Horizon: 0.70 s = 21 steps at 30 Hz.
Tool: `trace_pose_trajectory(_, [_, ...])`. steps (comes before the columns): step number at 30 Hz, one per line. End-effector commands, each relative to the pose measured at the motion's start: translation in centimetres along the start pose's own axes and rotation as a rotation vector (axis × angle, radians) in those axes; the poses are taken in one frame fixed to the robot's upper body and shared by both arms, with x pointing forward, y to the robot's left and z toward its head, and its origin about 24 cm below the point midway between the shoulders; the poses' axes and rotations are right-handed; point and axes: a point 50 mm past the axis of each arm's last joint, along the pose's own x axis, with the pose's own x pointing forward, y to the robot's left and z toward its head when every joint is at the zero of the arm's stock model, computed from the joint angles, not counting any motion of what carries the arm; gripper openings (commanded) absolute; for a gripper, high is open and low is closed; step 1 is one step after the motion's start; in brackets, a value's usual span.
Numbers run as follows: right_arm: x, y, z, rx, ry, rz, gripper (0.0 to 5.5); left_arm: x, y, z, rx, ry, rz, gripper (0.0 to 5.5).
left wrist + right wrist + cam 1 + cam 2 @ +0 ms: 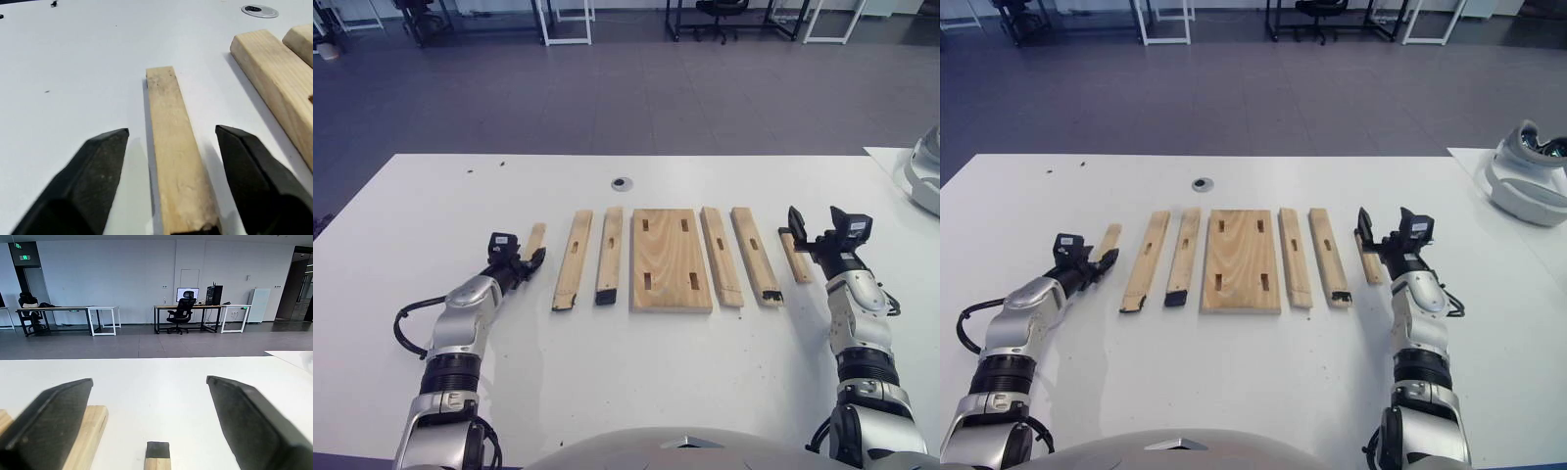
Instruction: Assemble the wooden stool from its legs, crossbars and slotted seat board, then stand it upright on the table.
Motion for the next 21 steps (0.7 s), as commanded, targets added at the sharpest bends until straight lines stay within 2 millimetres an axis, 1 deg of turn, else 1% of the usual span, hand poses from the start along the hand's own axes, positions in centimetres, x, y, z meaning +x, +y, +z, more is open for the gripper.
trace_pose_trajectory(1, [-0.1, 0.1, -0.1, -0.013, 0.012, 0.004, 4.37, -0.3, 0.2, -0.5, 0.024, 0.044, 0.001, 2.68])
trace_pose_trajectory(5, [0.0, 0.1, -0.1, -0.015, 0.013, 0.006, 4.37, -0.6, 0.4, -1.4, 0.038, 0.101, 0.011, 2.03])
trace_pose_trajectory(7, [0.0, 0.1, -0.1, -0.016, 0.013, 0.008, 4.37, -0.6, 0.6, -1.6, 0.052, 0.113, 0.021, 1.6])
trace_pose_trajectory(8, [0.0, 0.2, 0.0, -0.016, 0.011, 0.016, 4.37, -0.7, 0.8, -1.6, 0.062, 0.114, 0.027, 1.48])
trace_pose_trajectory(9, [0.1, 0.5, 0.2, -0.008, 0.003, 0.034, 4.37, -0.6, 0.9, -1.1, 0.076, 0.078, 0.037, 1.34])
trace_pose_trajectory(10, [0.4, 1.0, 0.6, 0.01, -0.011, 0.055, 4.37, -0.5, 1.0, 0.1, 0.092, 0.004, 0.049, 1.29])
trace_pose_trajectory(11, [0.7, 1.8, 1.2, 0.042, -0.033, 0.088, 4.37, -0.3, 0.8, 1.9, 0.109, -0.111, 0.04, 1.29])
trace_pose_trajectory(13, [1.4, 4.9, 3.3, 0.157, -0.09, 0.216, 4.37, 0.1, -0.9, 5.9, 0.146, -0.328, -0.042, 1.29])
trace_pose_trajectory(15, [2.2, 8.9, 5.8, 0.361, -0.138, 0.353, 4.37, 0.5, -3.9, 8.7, 0.215, -0.465, -0.182, 1.29])
trace_pose_trajectory(17, [2.7, 12.7, 8.0, 0.562, -0.146, 0.474, 4.37, 1.0, -7.3, 10.9, 0.288, -0.568, -0.314, 1.29])
trace_pose_trajectory(18, [2.8, 14.0, 8.8, 0.631, -0.142, 0.524, 4.37, 1.1, -8.7, 11.7, 0.305, -0.608, -0.366, 1.29])
trace_pose_trajectory(19, [2.8, 15.2, 9.7, 0.687, -0.14, 0.578, 4.37, 1.1, -10.1, 12.5, 0.321, -0.645, -0.425, 1.29])
trace_pose_trajectory(21, [2.7, 16.7, 10.7, 0.769, -0.126, 0.648, 4.37, 1.0, -12.6, 13.8, 0.346, -0.715, -0.525, 1.29])
